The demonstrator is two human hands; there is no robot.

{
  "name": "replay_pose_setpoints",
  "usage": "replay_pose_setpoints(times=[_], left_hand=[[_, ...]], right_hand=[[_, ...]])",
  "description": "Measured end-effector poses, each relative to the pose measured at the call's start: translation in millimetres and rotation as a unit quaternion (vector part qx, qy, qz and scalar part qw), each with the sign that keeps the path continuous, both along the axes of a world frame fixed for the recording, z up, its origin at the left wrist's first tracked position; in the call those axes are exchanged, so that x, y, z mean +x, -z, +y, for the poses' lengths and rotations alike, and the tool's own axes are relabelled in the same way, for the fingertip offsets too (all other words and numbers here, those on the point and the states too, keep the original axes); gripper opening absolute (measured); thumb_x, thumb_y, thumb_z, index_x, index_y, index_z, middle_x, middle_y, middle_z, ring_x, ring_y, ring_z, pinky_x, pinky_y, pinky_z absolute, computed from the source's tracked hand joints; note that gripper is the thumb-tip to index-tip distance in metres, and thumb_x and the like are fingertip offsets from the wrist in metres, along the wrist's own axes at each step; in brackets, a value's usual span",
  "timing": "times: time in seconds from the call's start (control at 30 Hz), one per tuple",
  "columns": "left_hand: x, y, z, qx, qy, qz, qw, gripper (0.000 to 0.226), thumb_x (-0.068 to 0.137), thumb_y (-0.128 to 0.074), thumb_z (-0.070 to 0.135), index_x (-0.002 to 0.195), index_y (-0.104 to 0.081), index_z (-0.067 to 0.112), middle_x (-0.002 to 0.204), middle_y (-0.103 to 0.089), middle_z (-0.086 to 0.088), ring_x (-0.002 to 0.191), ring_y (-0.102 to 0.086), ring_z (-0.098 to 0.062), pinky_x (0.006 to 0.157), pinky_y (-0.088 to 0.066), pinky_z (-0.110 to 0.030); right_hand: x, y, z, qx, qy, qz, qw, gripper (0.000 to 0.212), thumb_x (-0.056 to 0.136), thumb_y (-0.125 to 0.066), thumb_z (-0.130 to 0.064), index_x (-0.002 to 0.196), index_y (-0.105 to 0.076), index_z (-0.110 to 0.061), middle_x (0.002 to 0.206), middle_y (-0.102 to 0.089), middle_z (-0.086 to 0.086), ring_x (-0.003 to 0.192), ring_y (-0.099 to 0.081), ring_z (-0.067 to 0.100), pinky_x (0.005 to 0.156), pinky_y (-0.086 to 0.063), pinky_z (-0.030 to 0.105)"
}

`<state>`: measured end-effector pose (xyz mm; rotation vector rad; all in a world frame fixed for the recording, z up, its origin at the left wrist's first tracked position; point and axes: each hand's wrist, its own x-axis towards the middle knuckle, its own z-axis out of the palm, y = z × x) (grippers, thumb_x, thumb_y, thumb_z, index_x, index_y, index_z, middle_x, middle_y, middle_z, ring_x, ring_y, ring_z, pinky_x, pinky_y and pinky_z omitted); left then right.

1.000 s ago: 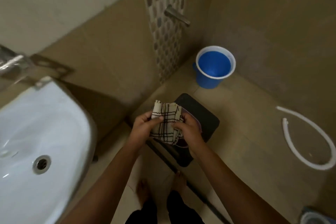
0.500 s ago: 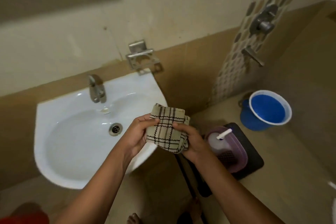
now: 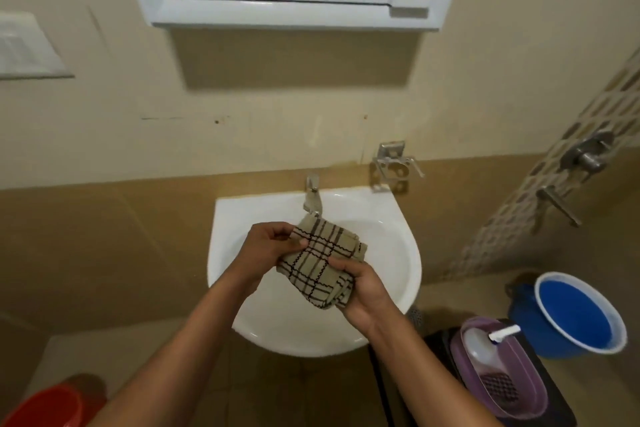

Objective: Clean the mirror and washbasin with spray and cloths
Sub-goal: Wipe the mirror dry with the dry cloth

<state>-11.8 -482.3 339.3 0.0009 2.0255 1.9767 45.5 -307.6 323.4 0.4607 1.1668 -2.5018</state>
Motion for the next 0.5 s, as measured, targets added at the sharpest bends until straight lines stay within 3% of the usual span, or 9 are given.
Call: replay_pose_setpoints(times=[0.2,0.3,0.33,0.37,0.43,0.5], left_hand=[[-11,-24,-30,-0.035,-0.021,0.056,0.998,0.017,0.074,-0.08,0.005,0.088,-0.071,-0.001,0.068,-0.072,-0.005,0.063,-0.068,-0.013,0.055,-0.051,-0.023],[-23,-47,-35,-0.058,-0.028,0.095,0.993,0.027,0.064,-0.087,0.028,0.082,-0.074,0.013,0.082,-0.072,-0.017,0.074,-0.067,-0.021,0.073,-0.055,-0.041],[-31,-58,-35,-0.068,-0.027,0.113,0.991,0.031,0.059,-0.087,0.036,0.081,-0.074,0.018,0.079,-0.072,-0.013,0.073,-0.065,-0.02,0.074,-0.054,-0.043],[-37,-72,-34,-0.081,-0.03,0.133,0.987,0.028,0.059,-0.087,0.037,0.078,-0.074,0.02,0.067,-0.069,-0.003,0.064,-0.061,-0.013,0.068,-0.052,-0.038],[-48,-108,-32,-0.103,-0.032,0.186,0.977,0.015,0.072,-0.084,0.02,0.076,-0.07,0.021,0.047,-0.057,0.012,0.046,-0.049,0.002,0.055,-0.042,-0.023],[-58,-143,-30,-0.128,-0.041,0.248,0.96,0.013,0.078,-0.079,0.012,0.082,-0.069,0.02,0.053,-0.064,0.013,0.051,-0.057,0.003,0.056,-0.047,-0.02]], right_hand=[[-9,-26,-32,0.054,-0.011,0.055,0.997,0.045,0.083,-0.064,-0.002,0.127,-0.061,-0.003,0.122,-0.066,0.024,0.109,-0.065,0.038,0.083,-0.057,0.045],[-23,-46,-41,0.074,-0.001,0.086,0.994,0.048,0.079,-0.067,0.002,0.126,-0.061,-0.005,0.119,-0.068,0.022,0.107,-0.066,0.038,0.083,-0.057,0.048],[-30,-55,-43,0.079,0.009,0.098,0.992,0.047,0.08,-0.066,0.004,0.125,-0.061,-0.005,0.117,-0.069,0.021,0.107,-0.067,0.039,0.086,-0.056,0.05],[-37,-66,-43,0.081,0.019,0.112,0.99,0.045,0.081,-0.064,0.006,0.124,-0.061,-0.005,0.116,-0.07,0.021,0.107,-0.067,0.038,0.089,-0.055,0.052],[-54,-93,-43,0.074,0.04,0.147,0.985,0.041,0.084,-0.06,0.011,0.123,-0.061,-0.003,0.115,-0.07,0.02,0.106,-0.068,0.037,0.093,-0.053,0.054],[-69,-123,-40,0.056,0.06,0.183,0.98,0.041,0.083,-0.059,0.015,0.12,-0.062,-0.003,0.114,-0.071,0.02,0.105,-0.069,0.036,0.093,-0.053,0.054]])
